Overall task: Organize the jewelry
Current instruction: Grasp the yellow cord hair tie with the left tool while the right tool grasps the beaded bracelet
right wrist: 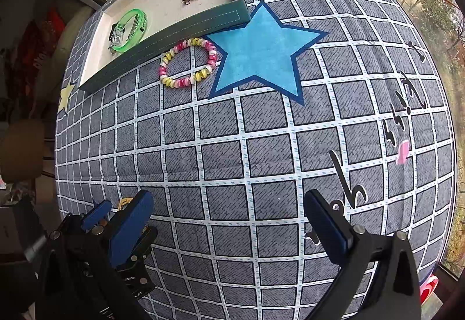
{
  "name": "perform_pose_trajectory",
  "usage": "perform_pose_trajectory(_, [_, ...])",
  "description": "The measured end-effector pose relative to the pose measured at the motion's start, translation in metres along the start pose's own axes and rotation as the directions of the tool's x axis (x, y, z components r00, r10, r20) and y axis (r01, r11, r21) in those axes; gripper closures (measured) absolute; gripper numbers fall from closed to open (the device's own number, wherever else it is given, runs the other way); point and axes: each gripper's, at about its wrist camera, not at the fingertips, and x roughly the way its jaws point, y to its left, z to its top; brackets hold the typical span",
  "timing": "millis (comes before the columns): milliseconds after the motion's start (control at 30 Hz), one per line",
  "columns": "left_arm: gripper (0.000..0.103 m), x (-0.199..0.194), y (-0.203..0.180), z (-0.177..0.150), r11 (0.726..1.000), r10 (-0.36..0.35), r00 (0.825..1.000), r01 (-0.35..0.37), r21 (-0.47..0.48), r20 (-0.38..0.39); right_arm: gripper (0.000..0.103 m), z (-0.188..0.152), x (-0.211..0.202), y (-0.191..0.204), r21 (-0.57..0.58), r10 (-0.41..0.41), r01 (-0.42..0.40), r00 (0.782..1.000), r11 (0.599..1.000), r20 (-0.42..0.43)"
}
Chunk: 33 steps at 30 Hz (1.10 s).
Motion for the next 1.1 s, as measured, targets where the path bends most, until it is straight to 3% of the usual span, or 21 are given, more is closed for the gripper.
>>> perform_pose_trajectory(100, [0.037,-0.003,-0.005,0.005,1.000,-0.006,1.000,0.006,0.015,0.023,0.000,0.006,0.001,0.003,-0.010,-0.002,0.002,1.000,1.000,0.004])
perform_pose_trajectory(167, [0.065,-0.008,-0.006,0.009,1.000,-0.009,0.999,0.008,0.024,0.034,0.000,0.010,0.003,0.006,-0.019,-0.003,0.004,1.000,1.000,0.007])
perform_pose_trajectory(200, [0.071,-0.008,-0.006,0.011,1.000,-0.014,0.999,0.013,0.026,0.033,0.000,0.013,0.004,0.008,-0.024,-0.005,0.006,1.000,1.000,0.009])
perform_pose_trajectory(467, [0.071,-0.015,0.006,0.027,0.998,-0.056,0.997,0.057,-0.039,0.046,0.000,0.030,0.008,0.015,-0.041,-0.008,0.009,1.000,0.999,0.027])
perform_pose_trajectory(867, [0.071,-0.012,0.015,0.044,0.997,-0.059,0.997,0.061,-0.039,0.052,0.000,0.061,0.016,0.018,-0.021,-0.056,0.058,0.996,0.998,0.069])
perform_pose_trajectory(967, [0.071,-0.011,0.014,0.044,0.998,-0.057,0.997,0.058,-0.039,0.047,0.005,0.076,0.020,0.019,0.005,-0.082,0.082,0.992,0.997,0.092])
perform_pose_trajectory(1100, [0.071,-0.010,0.011,0.037,0.998,-0.053,0.998,0.055,-0.042,0.044,0.019,0.093,0.036,0.025,0.006,-0.132,0.132,0.987,0.991,0.089])
